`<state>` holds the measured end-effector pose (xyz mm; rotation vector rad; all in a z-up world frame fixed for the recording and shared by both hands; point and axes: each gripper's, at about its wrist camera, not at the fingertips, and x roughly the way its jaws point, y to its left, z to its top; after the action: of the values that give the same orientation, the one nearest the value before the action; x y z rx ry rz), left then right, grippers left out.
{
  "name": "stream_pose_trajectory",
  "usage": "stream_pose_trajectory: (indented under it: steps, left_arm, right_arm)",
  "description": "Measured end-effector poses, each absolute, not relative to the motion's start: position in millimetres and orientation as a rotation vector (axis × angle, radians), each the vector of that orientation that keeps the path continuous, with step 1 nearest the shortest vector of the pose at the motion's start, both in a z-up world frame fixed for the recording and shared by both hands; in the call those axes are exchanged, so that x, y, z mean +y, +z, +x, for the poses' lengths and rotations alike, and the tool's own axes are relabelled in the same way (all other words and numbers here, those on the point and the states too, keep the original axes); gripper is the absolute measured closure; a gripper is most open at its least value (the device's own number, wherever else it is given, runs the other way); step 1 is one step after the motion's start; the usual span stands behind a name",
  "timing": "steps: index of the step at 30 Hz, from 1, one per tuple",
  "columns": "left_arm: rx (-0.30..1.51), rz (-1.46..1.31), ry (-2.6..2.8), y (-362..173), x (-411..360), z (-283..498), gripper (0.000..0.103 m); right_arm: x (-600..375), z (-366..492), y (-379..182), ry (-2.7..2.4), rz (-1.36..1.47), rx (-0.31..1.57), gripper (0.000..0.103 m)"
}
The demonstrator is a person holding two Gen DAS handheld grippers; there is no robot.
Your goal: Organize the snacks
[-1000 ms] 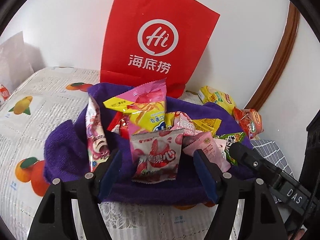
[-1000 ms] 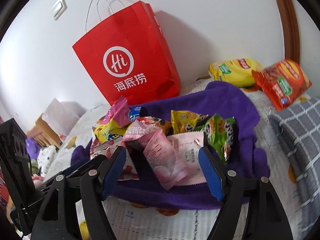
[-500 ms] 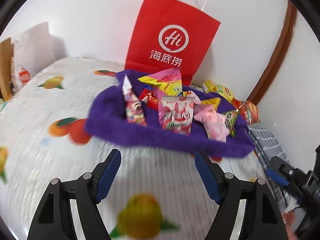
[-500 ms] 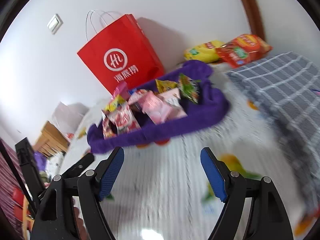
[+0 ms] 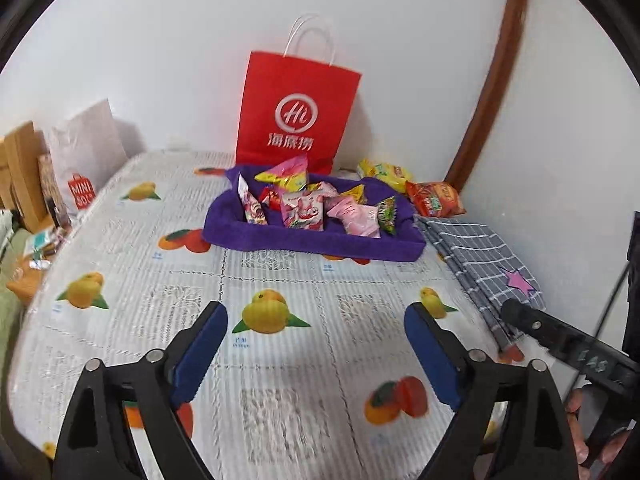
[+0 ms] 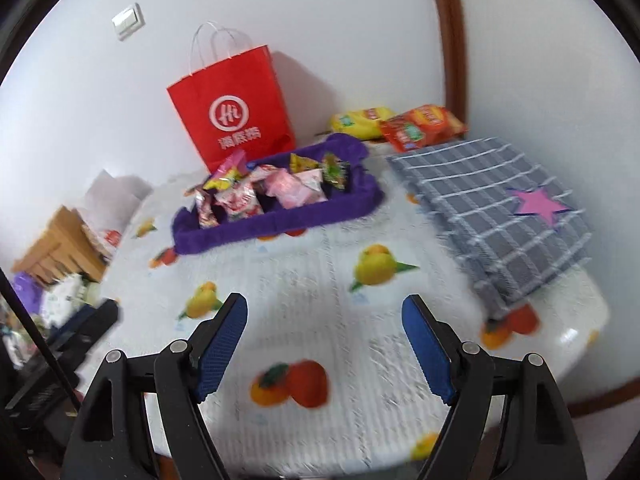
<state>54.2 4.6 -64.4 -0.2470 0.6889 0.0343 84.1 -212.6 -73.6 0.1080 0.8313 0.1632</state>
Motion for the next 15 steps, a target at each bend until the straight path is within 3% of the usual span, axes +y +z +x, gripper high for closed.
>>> stream_pose_trajectory:
  steps: [2,5,6,15]
  left_arm:
    - [0.676,-0.241,0.039,-54.4,0.2,42.1,0.012]
    - [0.651,-0.225,0.044,-43.0,-7.4,27.0,0.005]
    - [0.644,-0.217,0.048,-40.2,-10.1,22.7,0.001]
    - [0.657,-0.2,0.061,-29.2,-16.7,10.8,0.0]
  right_arm:
    - [-211.5,72.2,-70.4,0.134,0.077,0.815,0.01]
    - [-209.9,52.7,-64.0,0.151,0.034,0.776,0.001]
    - [-209.3,48.7,-61.7,0.147,0.019,0.77,0.001]
    - [-223.2,24.6,-41.4,0.089,0.018,0.734,0.001]
